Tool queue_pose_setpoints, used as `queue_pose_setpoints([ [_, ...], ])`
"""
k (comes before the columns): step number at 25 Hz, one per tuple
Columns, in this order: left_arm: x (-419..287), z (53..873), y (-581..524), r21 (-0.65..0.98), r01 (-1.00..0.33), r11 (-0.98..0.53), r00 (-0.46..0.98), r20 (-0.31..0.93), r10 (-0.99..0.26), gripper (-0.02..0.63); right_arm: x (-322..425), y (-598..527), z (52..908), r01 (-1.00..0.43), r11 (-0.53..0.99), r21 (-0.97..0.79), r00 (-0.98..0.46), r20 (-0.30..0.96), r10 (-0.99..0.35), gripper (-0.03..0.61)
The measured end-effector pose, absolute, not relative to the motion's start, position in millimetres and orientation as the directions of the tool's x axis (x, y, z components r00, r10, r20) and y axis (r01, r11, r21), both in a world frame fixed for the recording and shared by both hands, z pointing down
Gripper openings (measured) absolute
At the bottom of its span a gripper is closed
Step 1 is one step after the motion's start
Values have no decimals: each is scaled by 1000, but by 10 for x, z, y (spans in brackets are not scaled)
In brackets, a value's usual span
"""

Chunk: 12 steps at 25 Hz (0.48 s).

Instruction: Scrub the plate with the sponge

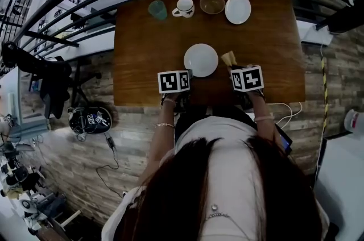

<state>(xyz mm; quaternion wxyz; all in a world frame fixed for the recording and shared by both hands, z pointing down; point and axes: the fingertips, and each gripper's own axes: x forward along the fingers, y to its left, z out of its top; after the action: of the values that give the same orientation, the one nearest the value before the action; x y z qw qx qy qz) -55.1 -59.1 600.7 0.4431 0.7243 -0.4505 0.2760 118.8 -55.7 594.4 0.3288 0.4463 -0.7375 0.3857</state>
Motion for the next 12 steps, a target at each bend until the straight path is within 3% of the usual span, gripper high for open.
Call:
queue_pose_setpoints([
  [12, -302, 5673, -575, 337, -918, -210, 397, 746, -535, 29, 1351, -568, 5629, -904, 386, -183, -374, 776, -508, 58],
])
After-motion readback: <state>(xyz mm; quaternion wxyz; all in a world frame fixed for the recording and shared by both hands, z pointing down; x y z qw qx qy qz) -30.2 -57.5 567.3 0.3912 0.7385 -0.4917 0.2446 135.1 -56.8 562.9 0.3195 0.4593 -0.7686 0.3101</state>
